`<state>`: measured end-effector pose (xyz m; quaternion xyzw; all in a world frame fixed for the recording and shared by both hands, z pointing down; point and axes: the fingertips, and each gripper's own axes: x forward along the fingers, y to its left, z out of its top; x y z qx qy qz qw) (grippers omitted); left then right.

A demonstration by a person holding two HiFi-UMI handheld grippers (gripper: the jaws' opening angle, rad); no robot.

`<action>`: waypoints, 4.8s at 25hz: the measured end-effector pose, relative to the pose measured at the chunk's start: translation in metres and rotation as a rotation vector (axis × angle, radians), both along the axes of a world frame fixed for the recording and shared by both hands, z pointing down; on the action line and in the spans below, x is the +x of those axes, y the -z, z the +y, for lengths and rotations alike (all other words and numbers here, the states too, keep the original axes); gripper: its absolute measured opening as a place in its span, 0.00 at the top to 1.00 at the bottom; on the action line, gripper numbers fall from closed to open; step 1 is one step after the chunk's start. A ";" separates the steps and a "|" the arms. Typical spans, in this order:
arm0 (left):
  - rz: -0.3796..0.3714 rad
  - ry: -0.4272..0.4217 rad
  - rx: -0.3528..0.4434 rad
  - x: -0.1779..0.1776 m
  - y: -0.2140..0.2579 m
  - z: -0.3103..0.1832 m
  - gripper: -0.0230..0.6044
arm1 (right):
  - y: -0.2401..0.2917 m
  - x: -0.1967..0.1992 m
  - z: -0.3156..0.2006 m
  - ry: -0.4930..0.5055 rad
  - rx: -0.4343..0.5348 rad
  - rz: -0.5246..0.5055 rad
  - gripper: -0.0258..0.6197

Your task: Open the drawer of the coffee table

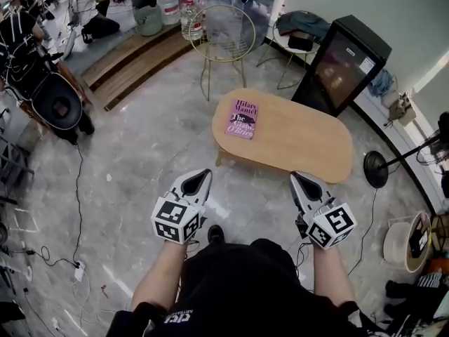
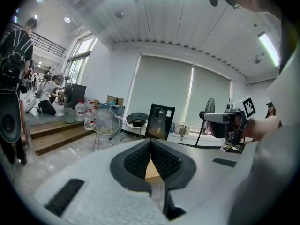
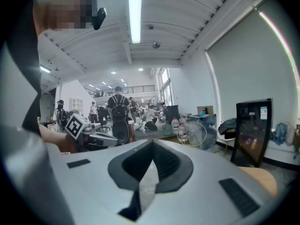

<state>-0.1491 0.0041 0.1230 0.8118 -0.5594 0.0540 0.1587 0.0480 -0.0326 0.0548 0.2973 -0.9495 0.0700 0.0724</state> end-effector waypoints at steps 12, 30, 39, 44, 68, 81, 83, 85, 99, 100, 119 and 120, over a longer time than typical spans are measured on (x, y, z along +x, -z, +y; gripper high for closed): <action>0.032 -0.119 -0.057 0.005 -0.029 -0.060 0.96 | -0.038 -0.008 -0.029 -0.062 -0.088 0.055 0.95; -0.060 -0.153 -0.141 0.054 -0.038 -0.200 0.96 | -0.077 0.048 -0.188 -0.099 -0.171 -0.060 0.95; -0.028 -0.146 -0.187 0.048 -0.075 -0.244 0.96 | -0.121 0.035 -0.216 -0.073 -0.238 0.000 0.95; -0.032 -0.207 -0.169 0.056 -0.099 -0.244 0.96 | -0.128 0.019 -0.212 -0.073 -0.215 0.035 0.95; -0.076 -0.279 -0.095 0.010 -0.277 -0.211 0.96 | -0.304 -0.048 -0.178 -0.092 -0.106 0.078 0.95; -0.039 -0.262 -0.053 0.018 -0.429 -0.260 0.96 | -0.473 -0.023 -0.221 -0.105 -0.110 0.060 0.95; -0.027 -0.273 -0.016 0.023 -0.442 -0.270 0.96 | -0.494 -0.021 -0.226 -0.106 -0.094 0.057 0.95; -0.030 -0.281 0.028 0.028 -0.456 -0.276 0.96 | -0.513 -0.018 -0.227 -0.107 -0.072 0.062 0.95; -0.045 -0.288 0.079 0.010 -0.520 -0.249 0.96 | -0.576 0.010 -0.207 -0.172 -0.020 0.144 0.95; -0.049 -0.289 0.071 0.008 -0.524 -0.247 0.96 | -0.577 0.012 -0.207 -0.177 -0.021 0.150 0.95; -0.155 -0.245 -0.037 -0.029 -0.566 -0.244 0.73 | -0.633 0.094 -0.202 -0.378 -0.118 0.195 0.87; -0.162 -0.235 -0.039 -0.031 -0.568 -0.246 0.70 | -0.636 0.097 -0.204 -0.386 -0.121 0.201 0.85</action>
